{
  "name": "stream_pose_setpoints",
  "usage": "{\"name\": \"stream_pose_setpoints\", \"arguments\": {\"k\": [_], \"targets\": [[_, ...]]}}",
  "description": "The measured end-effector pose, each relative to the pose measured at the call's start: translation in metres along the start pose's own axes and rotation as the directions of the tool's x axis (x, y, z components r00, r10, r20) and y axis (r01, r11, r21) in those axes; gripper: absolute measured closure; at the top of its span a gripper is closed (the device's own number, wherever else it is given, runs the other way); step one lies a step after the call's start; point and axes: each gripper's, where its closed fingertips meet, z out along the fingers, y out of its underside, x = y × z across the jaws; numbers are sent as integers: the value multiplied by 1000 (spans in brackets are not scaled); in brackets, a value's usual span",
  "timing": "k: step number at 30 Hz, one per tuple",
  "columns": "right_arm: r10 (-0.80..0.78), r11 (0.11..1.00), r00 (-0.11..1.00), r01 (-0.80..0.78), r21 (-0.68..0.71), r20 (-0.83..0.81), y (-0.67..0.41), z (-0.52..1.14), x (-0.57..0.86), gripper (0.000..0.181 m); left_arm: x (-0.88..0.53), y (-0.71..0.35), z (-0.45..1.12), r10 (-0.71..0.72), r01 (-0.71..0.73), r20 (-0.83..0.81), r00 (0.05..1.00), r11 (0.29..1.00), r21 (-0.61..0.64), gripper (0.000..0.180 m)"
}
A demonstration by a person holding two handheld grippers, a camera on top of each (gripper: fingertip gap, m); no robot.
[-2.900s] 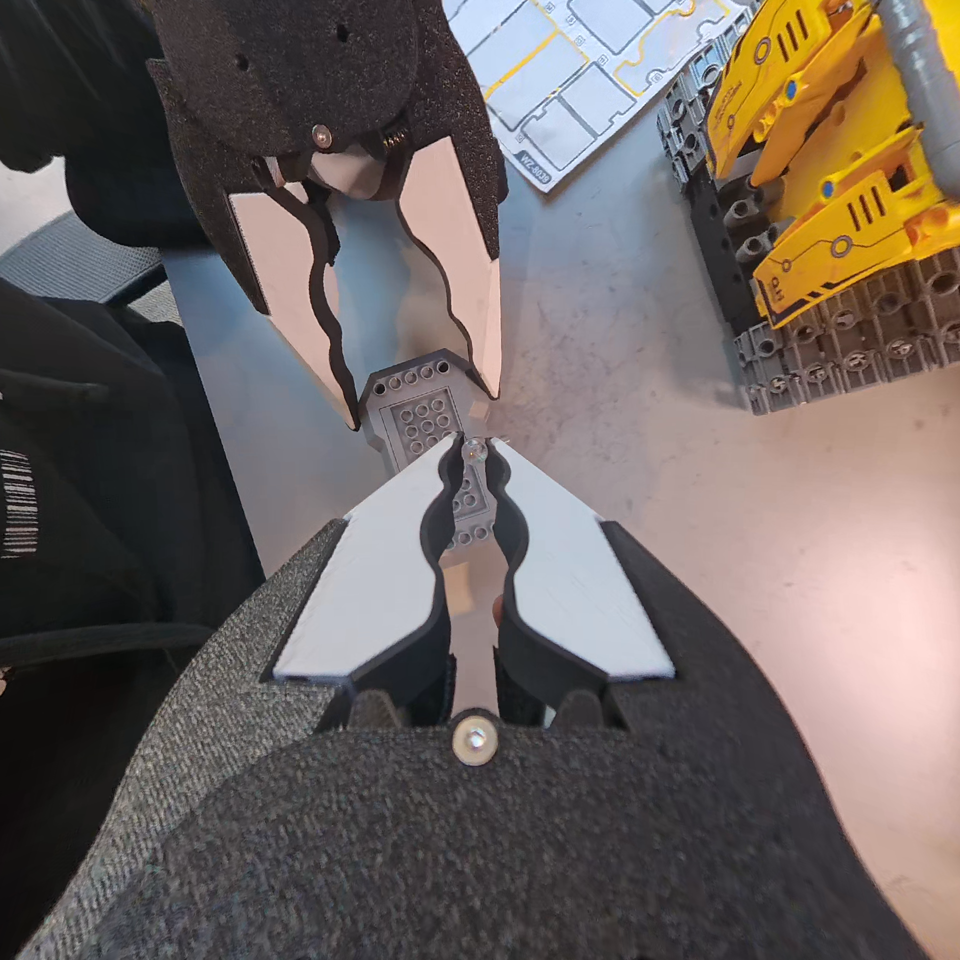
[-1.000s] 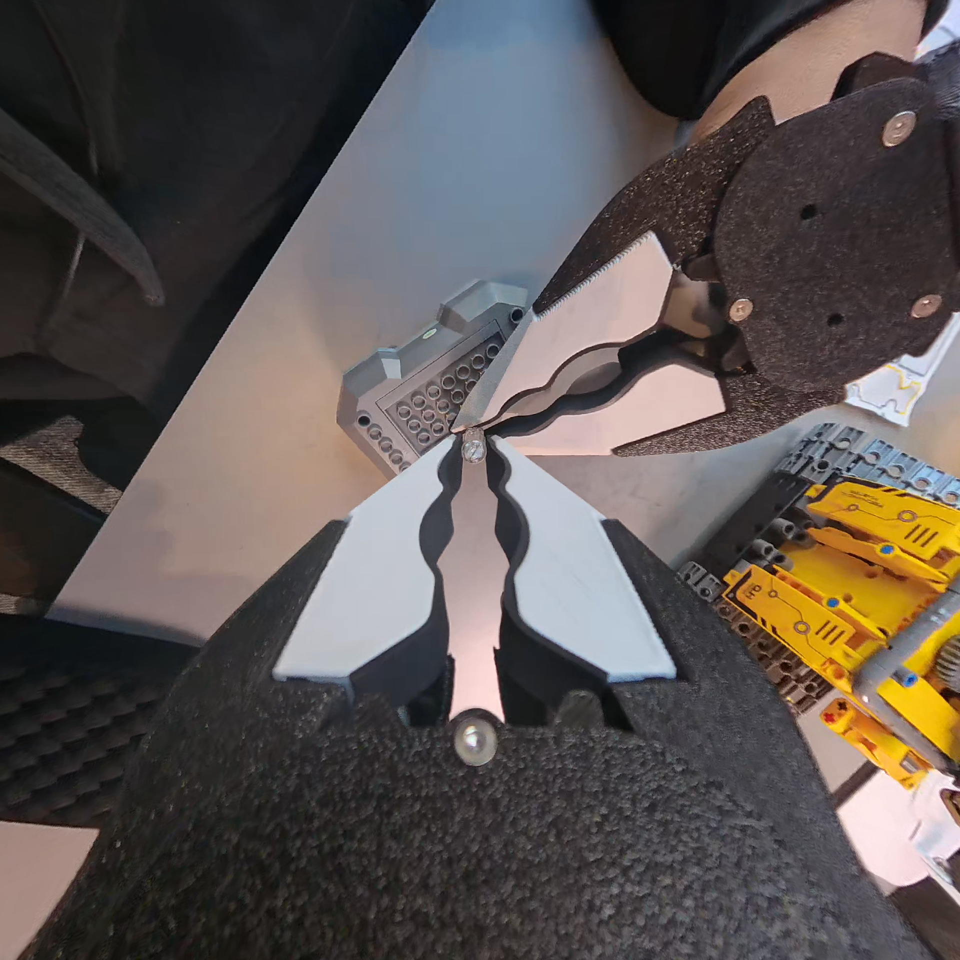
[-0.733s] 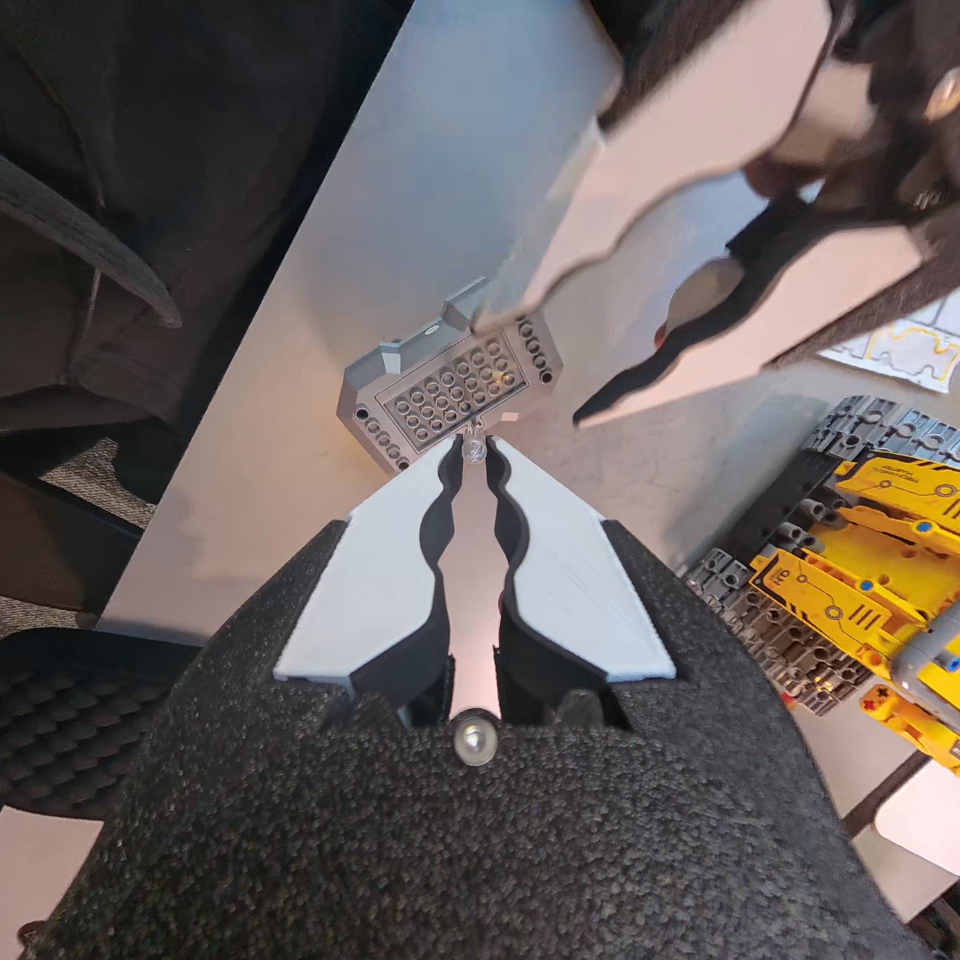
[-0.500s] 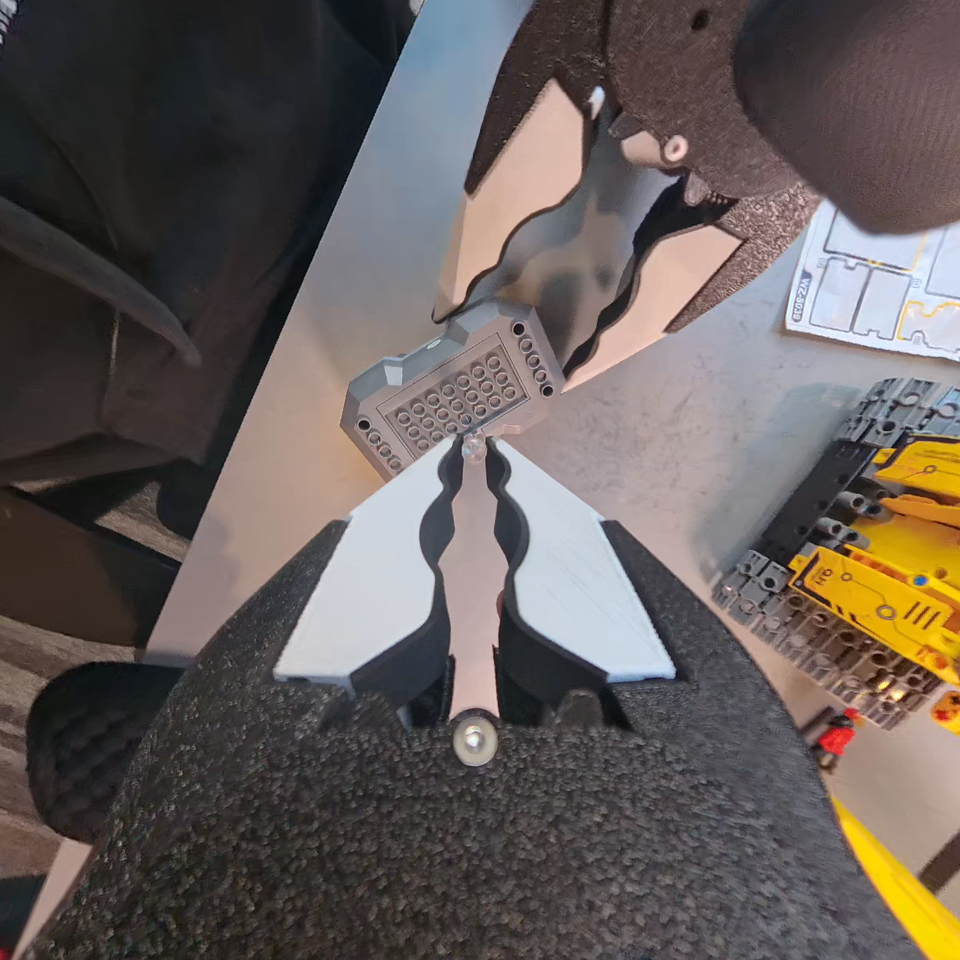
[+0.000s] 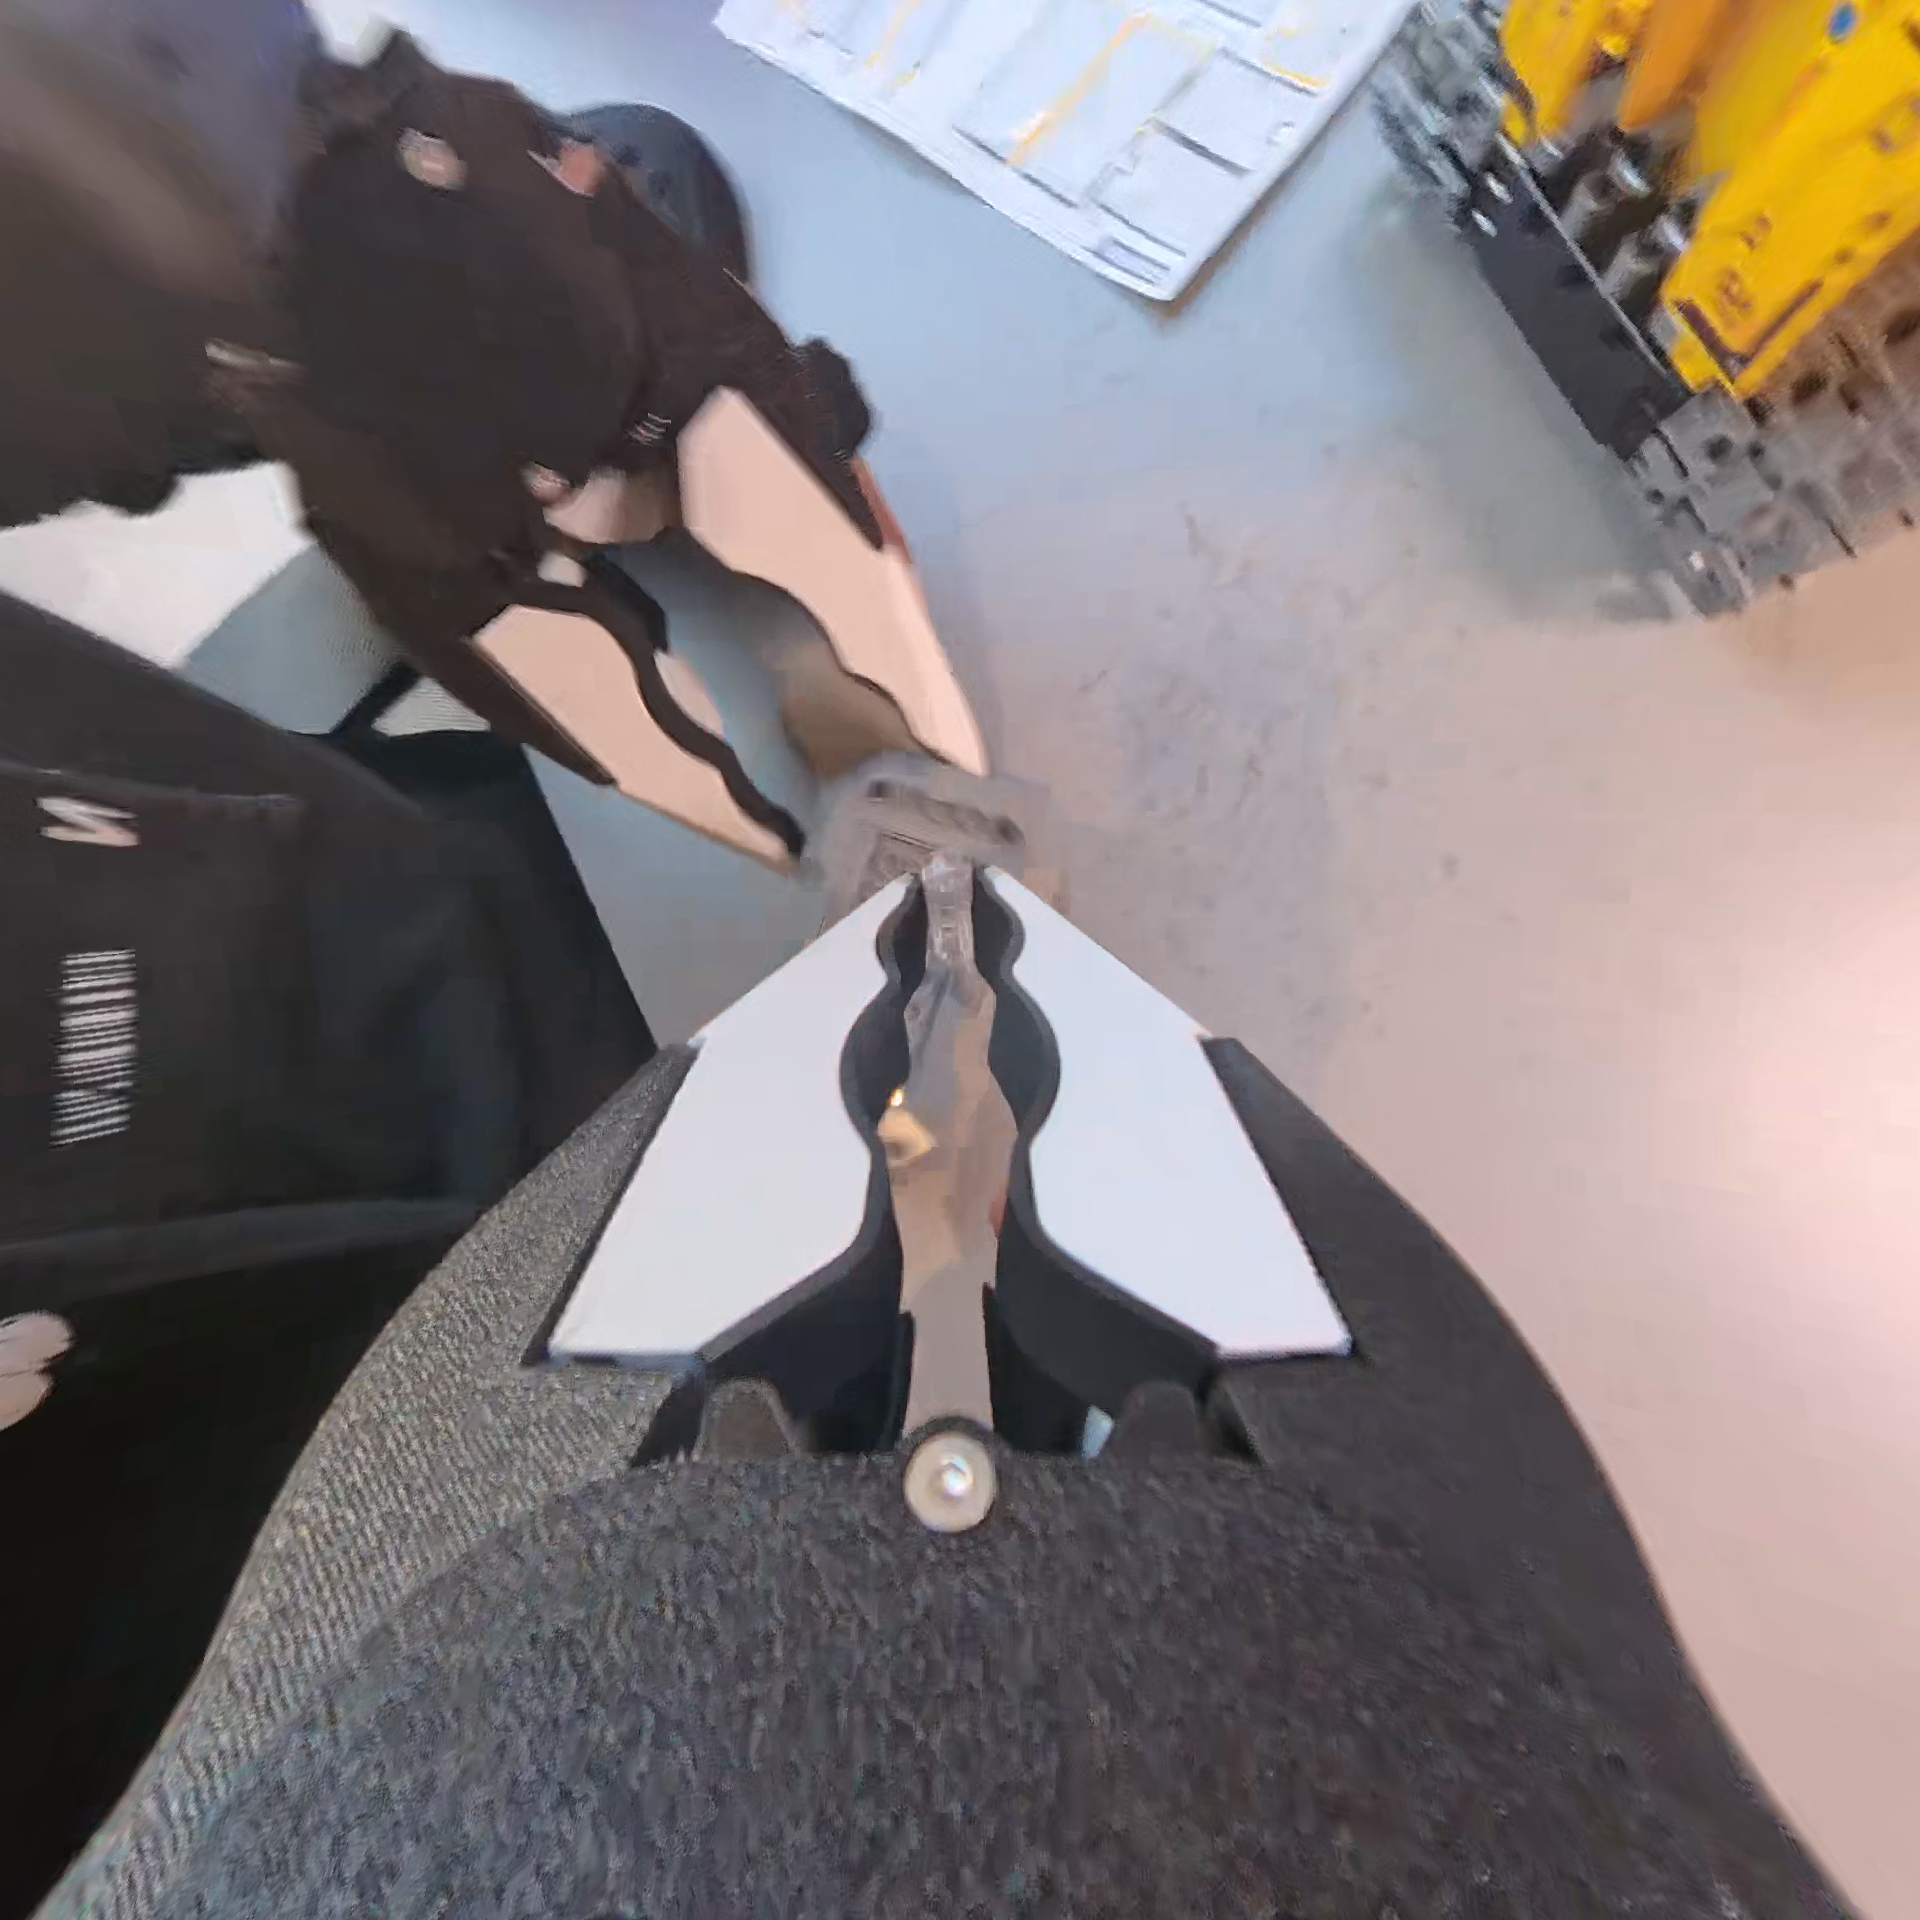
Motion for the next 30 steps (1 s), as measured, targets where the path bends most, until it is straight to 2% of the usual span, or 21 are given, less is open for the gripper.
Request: {"name": "stream_pose_setpoints", "arguments": {"k": [1,2,3,4,8,12,15,19,21,23,25,26,28,30], "targets": [[22,1000,1000,-22,-21,-4,11,5,-2,173,-4,-1,-1,25,-26,46,999,1000,3,180],[73,997,997,-73,-22,5,22,11,-7,173,-5,-1,0,60,-60,61,996,998,-1,178],[69,996,997,-68,53,-25,21,12,-7,174,-1,3,2,66,-64,44,997,998,-28,165],[22,996,998,-17,91,-53,16,10,-7,174,3,6,4,57,-56,21,998,997,-45,160],[-16,981,998,29,190,-67,-8,-1,-4,174,-2,-10,-10,-8,8,-8,1000,997,72,166],[-33,961,999,37,276,-16,-10,-9,-8,173,-11,-20,-27,-113,130,-112,987,977,168,154],[-86,910,995,60,409,47,-21,-27,-21,173,-6,-41,-39,-114,164,-186,976,945,283,151],[-166,781,982,72,620,95,-40,-51,-40,173,11,-82,-50,-85,235,-344,935,875,423,149],[-198,705,975,73,706,97,-48,-61,-47,173,17,-101,-55,-66,264,-399,914,845,465,151],[-217,659,971,68,749,103,-49,-67,-50,173,16,-110,-55,-40,234,-384,922,849,474,179],[-262,654,963,124,746,69,-43,-70,-50,173,17,-108,-52,-4,179,-367,930,878,444,180],[-308,681,950,185,709,49,-35,-69,-51,173,19,-105,-51,14,157,-379,925,895,417,180],[-414,728,910,338,596,-9,-18,-66,-50,172,25,-99,-46,43,119,-405,913,923,366,180],[-526,737,849,483,473,-48,-5,-63,-51,172,33,-96,-39,69,81,-443,894,947,311,180]]}}
